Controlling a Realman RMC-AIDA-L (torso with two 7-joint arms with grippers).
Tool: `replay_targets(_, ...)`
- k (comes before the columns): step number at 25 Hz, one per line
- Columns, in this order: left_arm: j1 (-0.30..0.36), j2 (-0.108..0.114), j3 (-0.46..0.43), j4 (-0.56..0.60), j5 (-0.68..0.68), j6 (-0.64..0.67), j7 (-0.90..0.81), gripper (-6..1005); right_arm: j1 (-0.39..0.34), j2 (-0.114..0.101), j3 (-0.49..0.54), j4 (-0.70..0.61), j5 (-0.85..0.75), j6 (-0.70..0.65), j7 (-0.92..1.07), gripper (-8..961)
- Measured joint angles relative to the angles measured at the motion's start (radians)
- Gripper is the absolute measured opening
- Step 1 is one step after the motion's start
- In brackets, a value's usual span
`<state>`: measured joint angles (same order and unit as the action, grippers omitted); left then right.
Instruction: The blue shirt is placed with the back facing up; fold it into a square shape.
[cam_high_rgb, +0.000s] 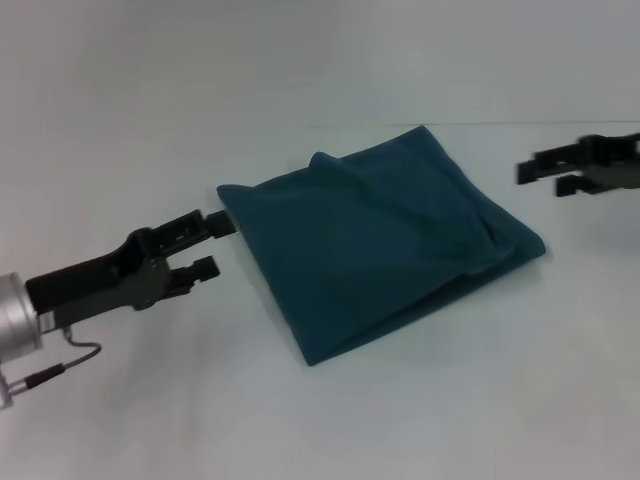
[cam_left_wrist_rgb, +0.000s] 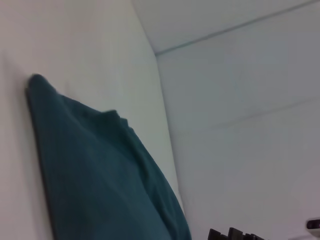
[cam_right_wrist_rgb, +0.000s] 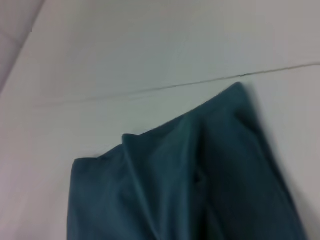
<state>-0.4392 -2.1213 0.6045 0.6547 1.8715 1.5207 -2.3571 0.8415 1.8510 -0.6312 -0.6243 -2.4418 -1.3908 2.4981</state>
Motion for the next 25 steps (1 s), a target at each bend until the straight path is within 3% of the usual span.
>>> replay_targets(6, 0.013, -0.005, -0.010, 0.009, -0.004, 0.003, 0.001, 947, 0.075, 0.046, -0.127, 0.049, -0.015, 0.133, 0.068, 724)
replay_targets(14, -0.009, -0.011, -0.011, 0.010, -0.007, -0.010, 0.008, 947, 0.112, 0.092, -0.154, 0.125, -0.005, 0.284, 0.063, 721)
replay_targets(25, -0.018, -0.020, -0.012, 0.007, -0.009, -0.038, 0.015, 947, 0.151, 0.124, -0.232, 0.213, -0.009, 0.424, 0.061, 718)
